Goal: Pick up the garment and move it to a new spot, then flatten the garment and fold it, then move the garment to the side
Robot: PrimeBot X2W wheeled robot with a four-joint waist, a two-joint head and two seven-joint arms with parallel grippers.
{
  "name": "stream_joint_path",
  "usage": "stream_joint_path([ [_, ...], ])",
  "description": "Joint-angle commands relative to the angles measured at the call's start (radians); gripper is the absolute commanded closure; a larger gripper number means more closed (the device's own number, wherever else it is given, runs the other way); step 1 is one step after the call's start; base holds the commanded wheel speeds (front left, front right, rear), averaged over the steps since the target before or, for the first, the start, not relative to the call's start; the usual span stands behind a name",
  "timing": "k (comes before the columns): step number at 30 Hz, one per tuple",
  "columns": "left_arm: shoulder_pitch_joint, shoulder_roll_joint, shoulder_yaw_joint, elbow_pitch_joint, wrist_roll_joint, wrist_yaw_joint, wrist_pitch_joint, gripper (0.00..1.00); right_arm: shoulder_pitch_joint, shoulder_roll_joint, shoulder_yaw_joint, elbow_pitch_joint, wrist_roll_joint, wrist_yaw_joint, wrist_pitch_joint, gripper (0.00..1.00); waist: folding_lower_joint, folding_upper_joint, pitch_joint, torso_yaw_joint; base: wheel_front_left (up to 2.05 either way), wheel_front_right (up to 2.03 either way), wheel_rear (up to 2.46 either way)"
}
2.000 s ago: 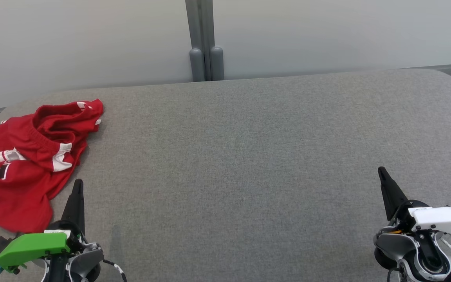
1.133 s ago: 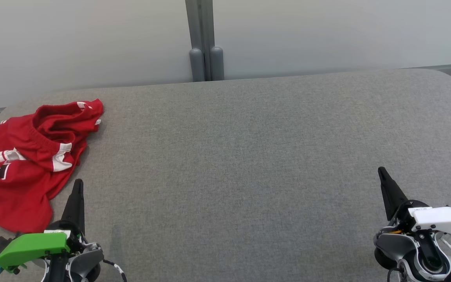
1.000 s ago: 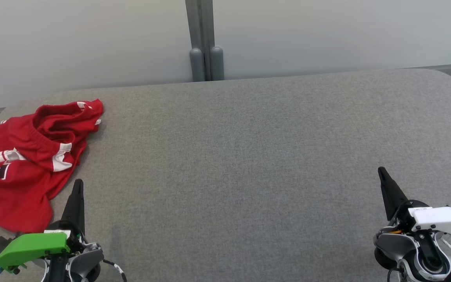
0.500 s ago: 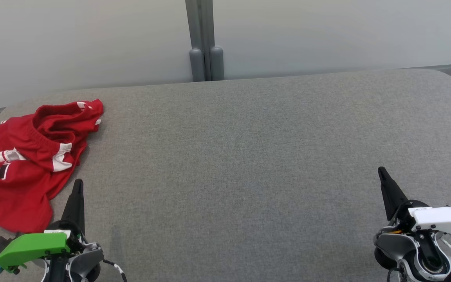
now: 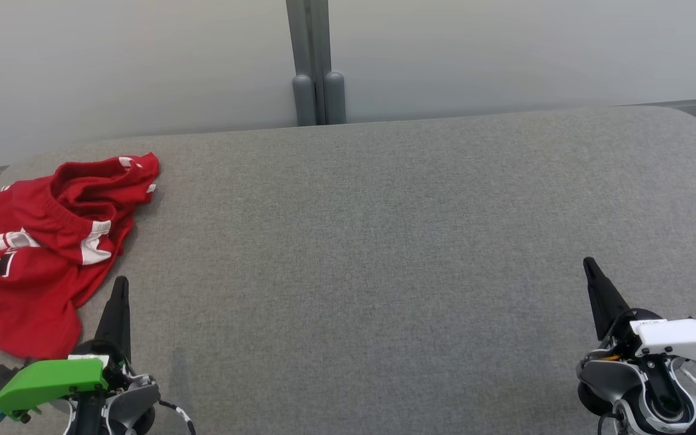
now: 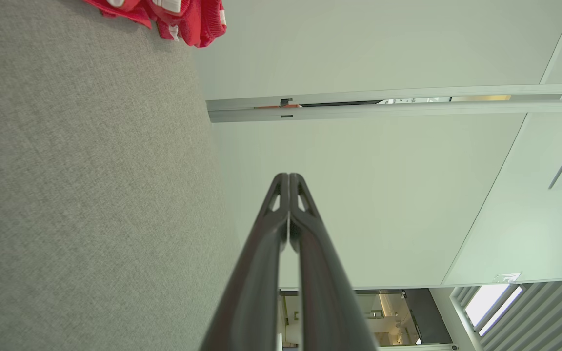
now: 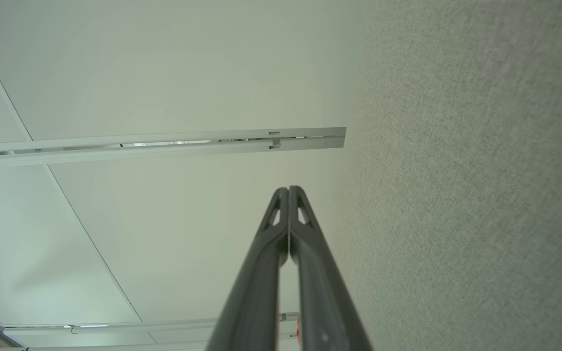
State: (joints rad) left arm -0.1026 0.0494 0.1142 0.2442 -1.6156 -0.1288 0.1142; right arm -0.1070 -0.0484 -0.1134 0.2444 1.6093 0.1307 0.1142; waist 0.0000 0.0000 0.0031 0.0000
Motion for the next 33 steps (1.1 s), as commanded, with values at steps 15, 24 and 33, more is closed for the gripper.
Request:
stream_joint_path([
  [15,-0.015,0.002,0.001,0.0,0.006,-0.004,0.002,1.0,-0.005,-0.004,-0.001,0.001,0.007,0.0,0.002,1.0,0.0,0.0,0.0,0.0,0.0,0.0,0.0],
  [24,-0.015,0.002,0.0,0.0,0.006,-0.004,0.002,1.0,-0.005,-0.004,-0.001,0.001,0.007,0.0,0.002,1.0,0.0,0.0,0.0,0.0,0.0,0.0,0.0],
  [33,0.003,-0.001,-0.001,0.007,0.0,0.0,-0.001,0.0,0.003,0.002,0.001,0.005,-0.001,0.0,0.0,0.0,0.0,0.0,0.0,0.0,0.0,0.0,0.0],
])
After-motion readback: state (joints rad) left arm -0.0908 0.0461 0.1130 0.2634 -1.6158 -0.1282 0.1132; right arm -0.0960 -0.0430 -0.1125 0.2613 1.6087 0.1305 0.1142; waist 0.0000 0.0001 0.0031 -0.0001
